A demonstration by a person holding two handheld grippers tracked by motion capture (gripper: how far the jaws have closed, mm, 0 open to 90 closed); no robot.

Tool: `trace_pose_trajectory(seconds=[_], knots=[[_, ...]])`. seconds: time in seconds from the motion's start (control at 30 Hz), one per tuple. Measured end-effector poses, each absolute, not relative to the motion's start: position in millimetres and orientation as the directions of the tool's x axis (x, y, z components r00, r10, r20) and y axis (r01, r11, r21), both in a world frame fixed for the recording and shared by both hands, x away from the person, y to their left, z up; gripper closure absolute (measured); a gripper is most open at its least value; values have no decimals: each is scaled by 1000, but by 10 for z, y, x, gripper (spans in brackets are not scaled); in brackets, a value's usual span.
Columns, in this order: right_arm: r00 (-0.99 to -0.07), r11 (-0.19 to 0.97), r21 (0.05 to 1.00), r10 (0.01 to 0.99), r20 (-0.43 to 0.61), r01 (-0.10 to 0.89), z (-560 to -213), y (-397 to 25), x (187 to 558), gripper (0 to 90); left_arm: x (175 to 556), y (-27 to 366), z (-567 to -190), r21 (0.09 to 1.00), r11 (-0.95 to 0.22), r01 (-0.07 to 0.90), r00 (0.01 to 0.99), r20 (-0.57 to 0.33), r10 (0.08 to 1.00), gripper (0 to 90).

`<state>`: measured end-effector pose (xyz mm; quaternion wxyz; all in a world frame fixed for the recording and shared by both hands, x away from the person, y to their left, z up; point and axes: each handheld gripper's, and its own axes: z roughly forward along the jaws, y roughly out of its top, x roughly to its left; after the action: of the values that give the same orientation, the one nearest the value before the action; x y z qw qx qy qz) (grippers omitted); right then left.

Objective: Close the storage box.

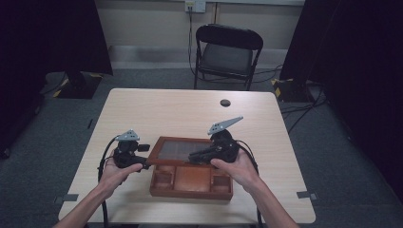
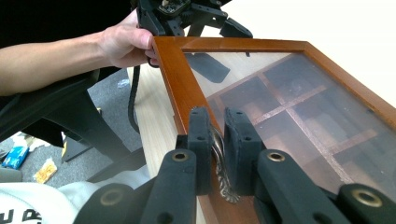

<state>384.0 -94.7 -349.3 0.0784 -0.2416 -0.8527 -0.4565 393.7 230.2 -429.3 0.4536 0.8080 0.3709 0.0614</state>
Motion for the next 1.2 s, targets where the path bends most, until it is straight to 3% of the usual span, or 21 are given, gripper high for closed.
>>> trace_pose_trajectory(seconds=[0.4, 1.2], knots=[[-877, 493, 730, 341, 338, 473, -3538, -972, 3785, 818, 4025, 2534, -4351, 766, -285, 576, 672, -246, 699, 191], [-888, 568, 685, 338, 311, 457, -3788, -948, 3634, 814, 4051, 2539, -4397, 747, -297, 594, 662, -244, 709, 192]])
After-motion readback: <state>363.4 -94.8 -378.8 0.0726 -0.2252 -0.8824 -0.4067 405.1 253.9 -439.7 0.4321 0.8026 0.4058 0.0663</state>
